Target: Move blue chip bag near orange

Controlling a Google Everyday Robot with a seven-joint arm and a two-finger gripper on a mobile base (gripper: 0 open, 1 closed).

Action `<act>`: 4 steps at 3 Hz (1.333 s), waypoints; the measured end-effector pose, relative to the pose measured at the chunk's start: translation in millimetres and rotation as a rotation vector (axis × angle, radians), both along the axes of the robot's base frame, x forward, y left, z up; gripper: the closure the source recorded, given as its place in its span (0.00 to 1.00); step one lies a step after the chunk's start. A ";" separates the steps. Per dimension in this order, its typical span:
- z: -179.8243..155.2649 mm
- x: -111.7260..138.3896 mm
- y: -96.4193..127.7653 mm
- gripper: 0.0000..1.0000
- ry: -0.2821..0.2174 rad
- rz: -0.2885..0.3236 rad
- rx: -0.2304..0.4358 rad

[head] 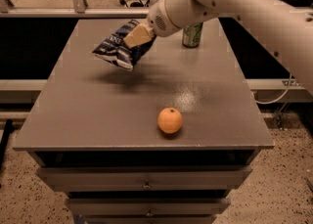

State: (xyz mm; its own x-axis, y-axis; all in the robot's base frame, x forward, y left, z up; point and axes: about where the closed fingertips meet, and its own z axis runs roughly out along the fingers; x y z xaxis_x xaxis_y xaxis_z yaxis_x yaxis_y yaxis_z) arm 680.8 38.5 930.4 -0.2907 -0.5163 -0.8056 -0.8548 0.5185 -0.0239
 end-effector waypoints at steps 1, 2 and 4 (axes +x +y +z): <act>-5.7 -37.0 -44.1 1.00 0.047 -0.076 -0.065; -25.4 -68.7 -82.6 1.00 0.133 -0.169 -0.119; -47.6 -97.2 -106.3 1.00 0.230 -0.260 -0.128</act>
Offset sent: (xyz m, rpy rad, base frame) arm -0.0932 -0.1192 -0.0379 -0.1680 0.1952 -0.2475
